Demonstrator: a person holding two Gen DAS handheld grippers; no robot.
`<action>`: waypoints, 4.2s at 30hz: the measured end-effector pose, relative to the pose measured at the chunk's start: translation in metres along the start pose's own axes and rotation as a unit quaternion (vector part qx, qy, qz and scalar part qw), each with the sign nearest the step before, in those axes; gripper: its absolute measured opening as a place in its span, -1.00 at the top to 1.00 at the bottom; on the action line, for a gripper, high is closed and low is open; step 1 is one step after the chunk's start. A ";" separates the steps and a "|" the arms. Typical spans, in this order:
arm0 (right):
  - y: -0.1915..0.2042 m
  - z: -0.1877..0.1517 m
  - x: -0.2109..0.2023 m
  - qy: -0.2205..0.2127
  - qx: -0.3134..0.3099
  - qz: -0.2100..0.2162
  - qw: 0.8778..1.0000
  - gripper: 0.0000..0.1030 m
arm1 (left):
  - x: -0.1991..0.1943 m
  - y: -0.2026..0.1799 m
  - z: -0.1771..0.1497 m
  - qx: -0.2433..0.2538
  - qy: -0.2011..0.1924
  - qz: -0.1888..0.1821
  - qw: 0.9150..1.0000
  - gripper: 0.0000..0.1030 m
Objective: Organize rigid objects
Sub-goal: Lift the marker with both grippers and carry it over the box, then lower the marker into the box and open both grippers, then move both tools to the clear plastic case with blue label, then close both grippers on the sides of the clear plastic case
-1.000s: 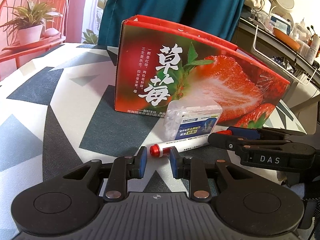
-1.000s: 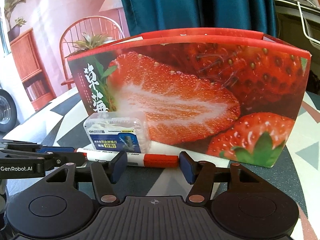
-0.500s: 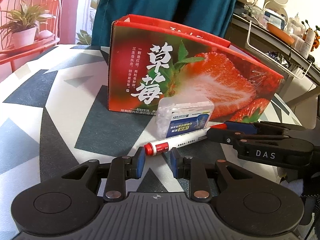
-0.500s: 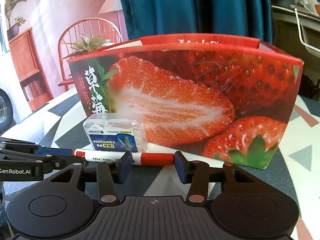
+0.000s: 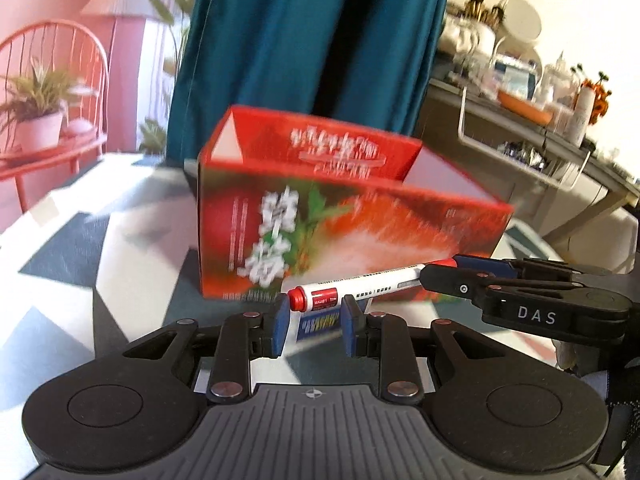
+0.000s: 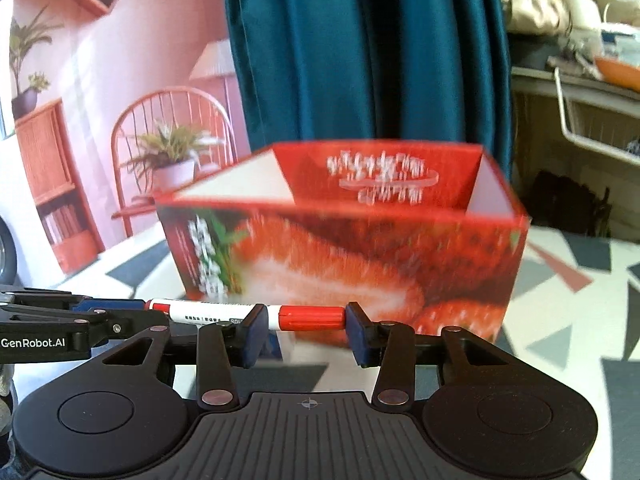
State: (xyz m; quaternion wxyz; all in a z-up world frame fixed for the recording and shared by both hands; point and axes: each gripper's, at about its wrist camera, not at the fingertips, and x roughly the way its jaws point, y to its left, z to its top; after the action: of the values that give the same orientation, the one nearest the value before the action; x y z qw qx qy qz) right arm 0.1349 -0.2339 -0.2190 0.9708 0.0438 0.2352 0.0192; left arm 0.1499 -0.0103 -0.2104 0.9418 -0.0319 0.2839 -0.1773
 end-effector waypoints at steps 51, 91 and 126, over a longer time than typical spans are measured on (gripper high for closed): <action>-0.037 0.075 0.039 -0.013 0.038 -0.060 0.997 -0.01 | 0.086 0.001 0.099 0.051 0.032 -0.012 0.998 -0.20; -0.004 -0.024 0.027 0.000 -0.006 -0.082 0.997 -0.88 | 0.048 0.027 0.011 -0.036 0.040 -0.028 0.998 -0.90; 0.041 -0.029 0.085 0.058 -0.103 0.025 0.993 0.19 | 0.087 0.043 -0.014 -0.091 0.055 -0.074 0.992 0.19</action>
State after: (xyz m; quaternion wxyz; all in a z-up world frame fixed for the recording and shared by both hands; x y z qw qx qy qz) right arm 0.1967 -0.1857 -0.2793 0.9539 -0.0522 0.2869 0.0704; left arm 0.2231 0.0004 -0.2746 0.9021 -0.1286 0.3474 -0.2212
